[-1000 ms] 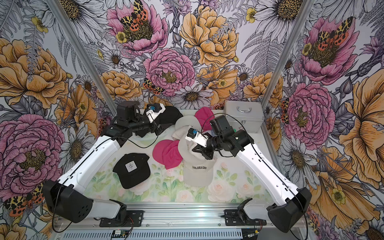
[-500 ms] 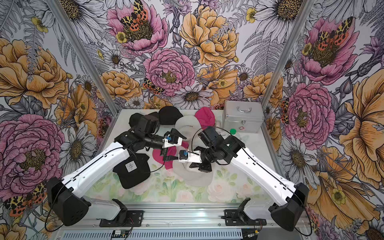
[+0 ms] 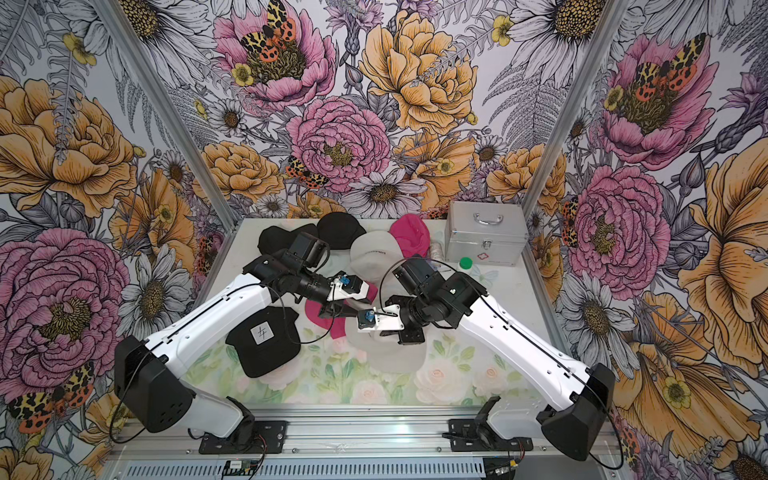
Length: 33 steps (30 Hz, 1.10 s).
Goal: Stack the baseball caps by color
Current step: Place the baseball cap on the baseball cap.
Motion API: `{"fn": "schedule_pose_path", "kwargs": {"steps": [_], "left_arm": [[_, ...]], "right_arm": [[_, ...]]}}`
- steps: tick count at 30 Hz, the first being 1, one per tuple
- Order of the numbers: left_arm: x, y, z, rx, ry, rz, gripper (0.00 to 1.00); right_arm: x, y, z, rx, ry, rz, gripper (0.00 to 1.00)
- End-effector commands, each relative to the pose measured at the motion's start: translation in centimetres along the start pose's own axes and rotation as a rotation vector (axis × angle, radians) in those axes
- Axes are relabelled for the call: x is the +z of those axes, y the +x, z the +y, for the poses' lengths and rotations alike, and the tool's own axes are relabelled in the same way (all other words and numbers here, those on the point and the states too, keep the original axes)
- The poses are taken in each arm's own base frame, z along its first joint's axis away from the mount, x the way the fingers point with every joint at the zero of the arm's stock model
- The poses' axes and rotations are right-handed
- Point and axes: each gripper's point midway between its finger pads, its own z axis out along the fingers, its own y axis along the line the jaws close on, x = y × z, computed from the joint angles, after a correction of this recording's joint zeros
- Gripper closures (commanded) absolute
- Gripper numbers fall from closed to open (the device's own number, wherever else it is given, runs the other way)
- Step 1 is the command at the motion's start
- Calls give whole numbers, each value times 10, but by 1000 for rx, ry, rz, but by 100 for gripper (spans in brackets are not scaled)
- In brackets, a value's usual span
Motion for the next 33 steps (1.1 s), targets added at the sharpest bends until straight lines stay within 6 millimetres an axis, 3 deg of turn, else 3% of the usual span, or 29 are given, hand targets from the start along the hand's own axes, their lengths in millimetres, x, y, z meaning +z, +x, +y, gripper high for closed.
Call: {"fn": "schedule_pose_path", "kwargs": {"steps": [1, 3, 9, 11, 21, 25, 29, 33], "left_arm": [[-13, -14, -1, -13, -3, -48, 91], [-18, -15, -2, -13, -9, -60, 100], [-54, -35, -15, 44, 1, -264, 100], [-57, -35, -16, 39, -9, -261, 100], [-59, -29, -1, -16, -35, -239, 100], [-37, -24, 15, -95, -62, -154, 100], [-4, -33, 43, -191, -178, -120, 100], [15, -41, 41, -305, -217, -117, 100]], "right_arm": [[-3, -5, -1, -4, -10, -36, 97], [-5, -6, -1, 14, -15, -58, 92], [-10, 6, -4, 167, -71, -172, 53], [-10, 10, -3, 194, -87, -197, 50], [-19, 24, -14, 298, -75, -289, 70], [-30, 29, -23, 361, -31, -291, 100], [-25, 42, -27, 538, -11, -247, 100], [-22, 75, -37, 762, 166, -150, 100]]}}
